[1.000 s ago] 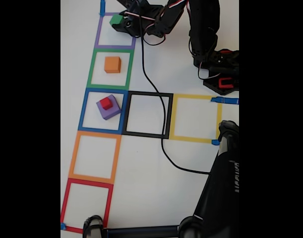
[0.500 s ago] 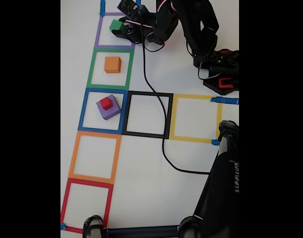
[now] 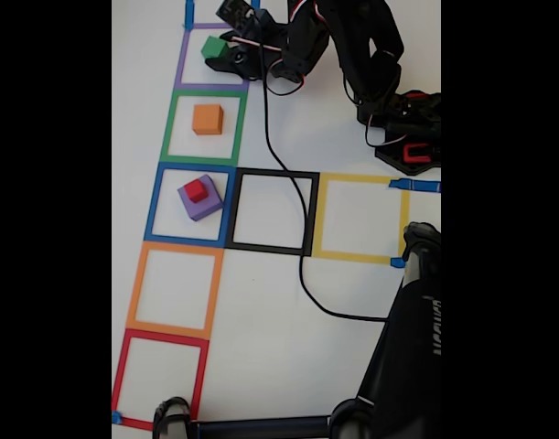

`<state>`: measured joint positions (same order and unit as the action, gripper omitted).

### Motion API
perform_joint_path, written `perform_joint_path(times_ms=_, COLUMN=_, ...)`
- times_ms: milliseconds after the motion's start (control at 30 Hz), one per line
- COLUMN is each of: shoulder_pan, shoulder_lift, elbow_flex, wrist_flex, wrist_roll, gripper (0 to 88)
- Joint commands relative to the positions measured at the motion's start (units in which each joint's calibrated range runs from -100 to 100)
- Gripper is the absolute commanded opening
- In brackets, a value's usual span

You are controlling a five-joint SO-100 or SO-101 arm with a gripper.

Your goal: Tower of hanoi

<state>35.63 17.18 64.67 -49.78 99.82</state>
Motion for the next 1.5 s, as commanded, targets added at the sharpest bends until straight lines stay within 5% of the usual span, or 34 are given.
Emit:
perform_joint_path(times_ms=0, shoulder_pan=-0.5, shoulder_lift=-7.8, elbow_flex=0.8, wrist_flex=0.4, wrist_roll=0.2, gripper=18.0)
perform_joint_path(times_ms=133, shoulder_pan=-0.5, shoulder_lift=-18.4, elbow_flex=1.4, wrist_flex=10.1, wrist_roll=0.2, gripper=15.7)
perform_joint_path(times_ms=367, shoulder_pan=-2.1, shoulder_lift=-41.2, elbow_flex=-3.3, wrist_flex=44.3, wrist_roll=0.2, gripper=0.2)
perform_joint_path(times_ms=633, shoulder_pan=-9.1, shoulder_lift=-56.9, elbow_flex=-12.9, wrist_flex=80.4, wrist_roll=0.2, gripper=0.1)
perform_joint_path(times_ms=933, shoulder_pan=-23.1, shoulder_lift=-62.0, elbow_flex=-45.1, wrist_flex=127.3, wrist_roll=0.2, gripper=0.0)
perform_joint_path(times_ms=1133, shoulder_pan=-34.2, shoulder_lift=-62.6, elbow_flex=-59.2, wrist_flex=141.5, wrist_roll=0.2, gripper=0.0)
perform_joint_path(times_ms=1467, shoulder_pan=-44.8, shoulder_lift=-62.9, elbow_flex=-66.1, wrist_flex=148.9, wrist_roll=0.2, gripper=0.0)
